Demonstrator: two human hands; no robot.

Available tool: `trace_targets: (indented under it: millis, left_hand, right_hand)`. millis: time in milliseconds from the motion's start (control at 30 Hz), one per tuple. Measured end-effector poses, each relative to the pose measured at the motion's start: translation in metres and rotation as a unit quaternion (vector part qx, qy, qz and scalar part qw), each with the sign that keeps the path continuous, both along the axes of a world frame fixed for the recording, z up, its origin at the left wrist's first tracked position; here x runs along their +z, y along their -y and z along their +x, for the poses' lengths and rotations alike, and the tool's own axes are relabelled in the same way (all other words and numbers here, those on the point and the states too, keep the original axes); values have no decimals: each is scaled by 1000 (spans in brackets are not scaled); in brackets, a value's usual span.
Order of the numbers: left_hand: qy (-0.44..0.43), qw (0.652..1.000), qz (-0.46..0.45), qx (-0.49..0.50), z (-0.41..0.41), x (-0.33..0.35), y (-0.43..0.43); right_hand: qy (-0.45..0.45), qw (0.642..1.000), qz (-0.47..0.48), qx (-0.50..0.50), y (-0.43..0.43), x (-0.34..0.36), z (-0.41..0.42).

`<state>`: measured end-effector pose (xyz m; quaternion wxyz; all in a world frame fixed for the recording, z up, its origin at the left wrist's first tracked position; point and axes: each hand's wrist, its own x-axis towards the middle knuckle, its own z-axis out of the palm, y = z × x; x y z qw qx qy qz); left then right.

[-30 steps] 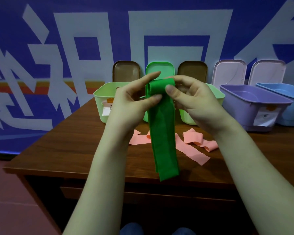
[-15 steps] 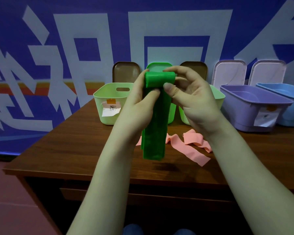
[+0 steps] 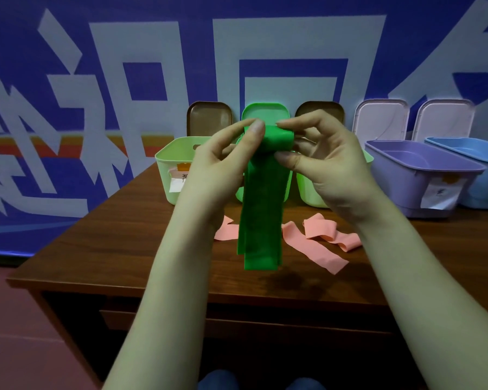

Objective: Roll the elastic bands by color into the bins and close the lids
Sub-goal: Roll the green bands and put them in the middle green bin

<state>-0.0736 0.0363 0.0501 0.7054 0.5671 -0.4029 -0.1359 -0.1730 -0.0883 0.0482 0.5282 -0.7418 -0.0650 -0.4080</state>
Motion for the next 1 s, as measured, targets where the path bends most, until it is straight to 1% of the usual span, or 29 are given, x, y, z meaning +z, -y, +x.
trace_targets:
  millis: [167,267,400,467,567,767,867,1000]
  left_hand:
    - [32,999,-13,25,1,-4,1]
    - [26,998,-36,37,0,-5,2]
    - [31,996,-68,48,-1,-7,3]
    - [39,996,-71,46,0,-8,4]
    - [39,996,-70,26,4,-11,5]
    - [11,998,-64,-27,10,-13,3]
    - [-16,998,-38,-46,13,-12,2]
    - [-5,998,25,-52,14,-13,2]
  right_hand:
    - [-28,999,32,-1,0,-4,0]
    - [-80,994,69,-6,1,-5,2]
    - [-128,988,78,24,4,-3,-2]
    - [-122,987,99,35,2,-2,-2]
    - [-101,987,125,11,-1,-2,0]
    - [-79,989,125,-4,2,-5,2]
    - [-62,990,129,8,5,-6,3]
    - [-51,991,122,21,7,-7,2]
